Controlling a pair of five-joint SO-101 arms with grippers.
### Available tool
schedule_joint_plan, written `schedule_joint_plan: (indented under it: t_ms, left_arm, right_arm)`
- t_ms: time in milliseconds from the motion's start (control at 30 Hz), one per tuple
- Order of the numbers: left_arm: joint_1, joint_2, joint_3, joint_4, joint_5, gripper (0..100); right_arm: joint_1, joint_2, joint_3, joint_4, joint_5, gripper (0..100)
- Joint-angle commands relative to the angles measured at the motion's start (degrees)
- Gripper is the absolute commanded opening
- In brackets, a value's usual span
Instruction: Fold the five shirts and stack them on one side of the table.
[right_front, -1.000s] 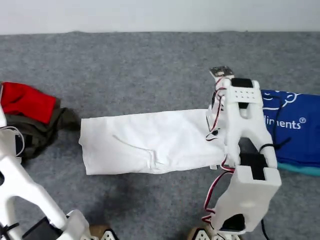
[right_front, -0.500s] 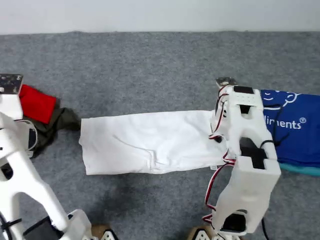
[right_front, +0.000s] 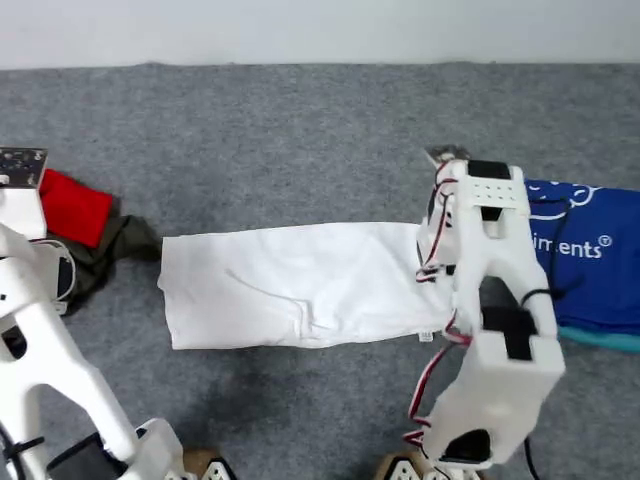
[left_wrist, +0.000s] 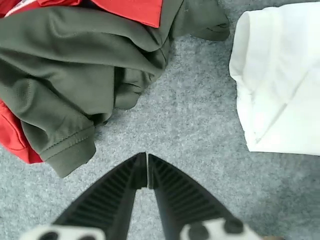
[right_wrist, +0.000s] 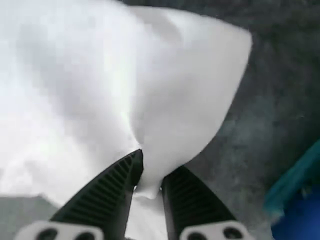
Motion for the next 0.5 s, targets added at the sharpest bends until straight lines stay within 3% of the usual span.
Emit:
schedule_joint_plan:
  t_ms: [0,100,467]
  left_arm:
    - [0.1,-1.9,-0.5,-1.2,-0.2,2]
    - [-0.4,-2.0,-0.9,-0.8,-0.1,2]
    - [-16.9,-1.8,-1.0,-4.1,0.4,2]
  right_arm:
    - [-4.7,-10.1,-4.5,5.2,-0.2,1.0]
    - [-10.1,-15.6,-5.8,8.7,-0.2,1.0]
    - [-32.5,-18.0,-11.3,8.4,-0.7,1.0]
